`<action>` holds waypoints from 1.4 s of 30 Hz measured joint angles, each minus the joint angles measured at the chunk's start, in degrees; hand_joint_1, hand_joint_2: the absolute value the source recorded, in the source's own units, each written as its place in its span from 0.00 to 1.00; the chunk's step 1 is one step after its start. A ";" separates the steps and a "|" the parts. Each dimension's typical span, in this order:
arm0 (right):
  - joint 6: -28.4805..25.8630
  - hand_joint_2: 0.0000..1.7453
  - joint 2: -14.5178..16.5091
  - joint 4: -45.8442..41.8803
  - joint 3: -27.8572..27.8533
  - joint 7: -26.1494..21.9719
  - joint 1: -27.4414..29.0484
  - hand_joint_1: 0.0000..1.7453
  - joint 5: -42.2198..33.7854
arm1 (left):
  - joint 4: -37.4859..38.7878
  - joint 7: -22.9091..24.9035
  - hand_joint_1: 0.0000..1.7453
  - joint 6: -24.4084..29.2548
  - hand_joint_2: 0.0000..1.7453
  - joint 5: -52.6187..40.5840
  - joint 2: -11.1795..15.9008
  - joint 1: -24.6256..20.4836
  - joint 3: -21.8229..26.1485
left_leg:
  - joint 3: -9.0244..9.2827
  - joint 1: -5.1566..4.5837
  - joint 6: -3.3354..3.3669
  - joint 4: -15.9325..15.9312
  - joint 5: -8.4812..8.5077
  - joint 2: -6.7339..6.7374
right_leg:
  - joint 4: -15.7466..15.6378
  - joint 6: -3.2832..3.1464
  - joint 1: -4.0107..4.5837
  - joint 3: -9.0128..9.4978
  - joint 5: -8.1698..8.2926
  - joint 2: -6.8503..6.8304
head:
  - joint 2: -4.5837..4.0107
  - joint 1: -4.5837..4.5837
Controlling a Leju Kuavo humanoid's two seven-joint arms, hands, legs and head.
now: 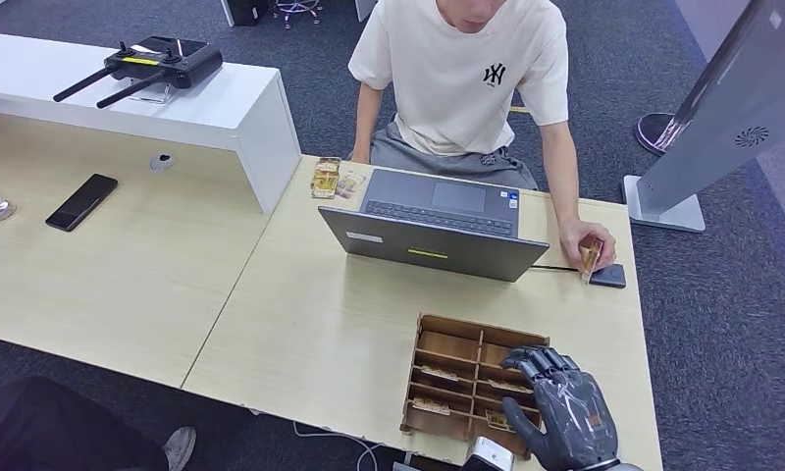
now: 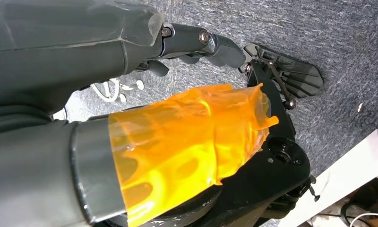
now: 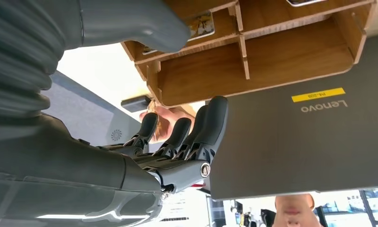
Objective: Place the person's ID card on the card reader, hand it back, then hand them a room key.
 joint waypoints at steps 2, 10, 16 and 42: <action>0.13 1.00 0.00 0.22 0.12 0.04 -0.02 0.36 0.00 | 0.00 0.01 0.00 0.01 0.00 0.05 0.00 0.00 -0.03 | 0.00 0.00 0.00 0.00 0.00 0.00 | 0.00 0.00 0.00 0.00 0.00 0.00 | 0.00 0.00; 0.27 1.00 0.00 0.98 0.49 0.15 -0.23 0.28 0.00 | 0.00 0.01 0.00 0.02 0.00 0.33 0.02 0.00 -0.15 | 0.00 0.00 0.00 0.00 0.00 0.00 | 0.00 0.00 0.00 0.00 0.00 0.00 | 0.00 0.00; 0.37 1.00 0.00 1.61 0.63 0.49 -0.28 0.39 0.00 | 0.00 0.01 0.00 0.10 0.00 0.57 0.02 0.01 -0.19 | 0.00 0.00 0.00 0.00 0.00 0.00 | 0.00 0.00 0.00 0.00 0.00 0.00 | 0.00 0.01; 0.67 1.00 0.00 3.12 0.65 1.13 -0.90 0.42 0.01 | 0.00 0.01 0.00 0.17 0.00 1.48 0.04 0.03 -1.29 | -0.01 0.00 0.00 0.00 0.00 0.00 | 0.00 0.00 0.00 0.00 0.00 0.00 | 0.00 0.01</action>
